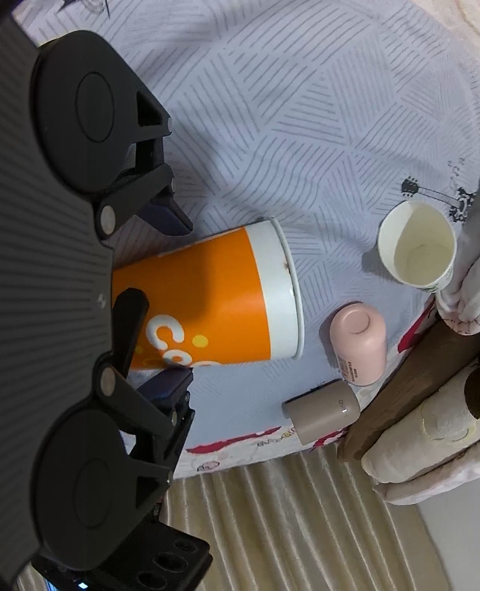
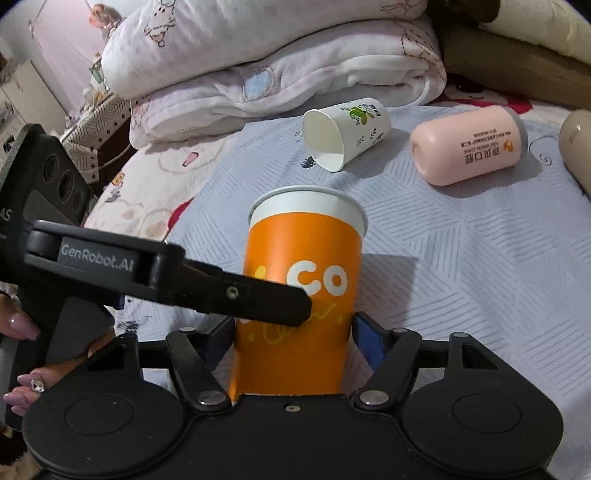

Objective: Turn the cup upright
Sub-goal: 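Lift and rotate the orange cup with the right gripper, rim upward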

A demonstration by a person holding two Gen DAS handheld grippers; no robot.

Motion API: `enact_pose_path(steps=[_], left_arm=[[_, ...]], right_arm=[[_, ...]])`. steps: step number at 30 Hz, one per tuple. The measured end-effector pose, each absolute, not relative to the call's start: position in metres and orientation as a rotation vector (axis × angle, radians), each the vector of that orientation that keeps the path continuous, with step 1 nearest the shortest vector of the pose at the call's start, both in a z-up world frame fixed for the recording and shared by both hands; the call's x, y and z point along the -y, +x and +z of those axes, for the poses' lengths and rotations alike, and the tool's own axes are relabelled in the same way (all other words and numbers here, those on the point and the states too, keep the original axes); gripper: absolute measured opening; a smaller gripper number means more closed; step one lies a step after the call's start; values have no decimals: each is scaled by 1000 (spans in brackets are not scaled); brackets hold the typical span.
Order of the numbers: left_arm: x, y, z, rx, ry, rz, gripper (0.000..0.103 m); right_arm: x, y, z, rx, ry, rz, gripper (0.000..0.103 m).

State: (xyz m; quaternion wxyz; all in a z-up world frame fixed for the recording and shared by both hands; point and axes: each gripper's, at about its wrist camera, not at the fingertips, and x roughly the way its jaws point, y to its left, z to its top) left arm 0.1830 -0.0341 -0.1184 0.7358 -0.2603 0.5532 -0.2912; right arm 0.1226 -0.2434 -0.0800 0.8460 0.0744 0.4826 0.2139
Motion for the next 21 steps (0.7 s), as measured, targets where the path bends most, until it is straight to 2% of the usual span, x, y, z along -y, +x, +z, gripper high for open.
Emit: enact_pose_path(steps=[11, 21], left_arm=[[42, 178, -116, -1188, -529, -641, 77], [46, 161, -87, -1057, -381, -662, 75]], right_arm=[[250, 120, -83, -1028, 202, 481, 74], [249, 106, -69, -941, 142, 500, 74]])
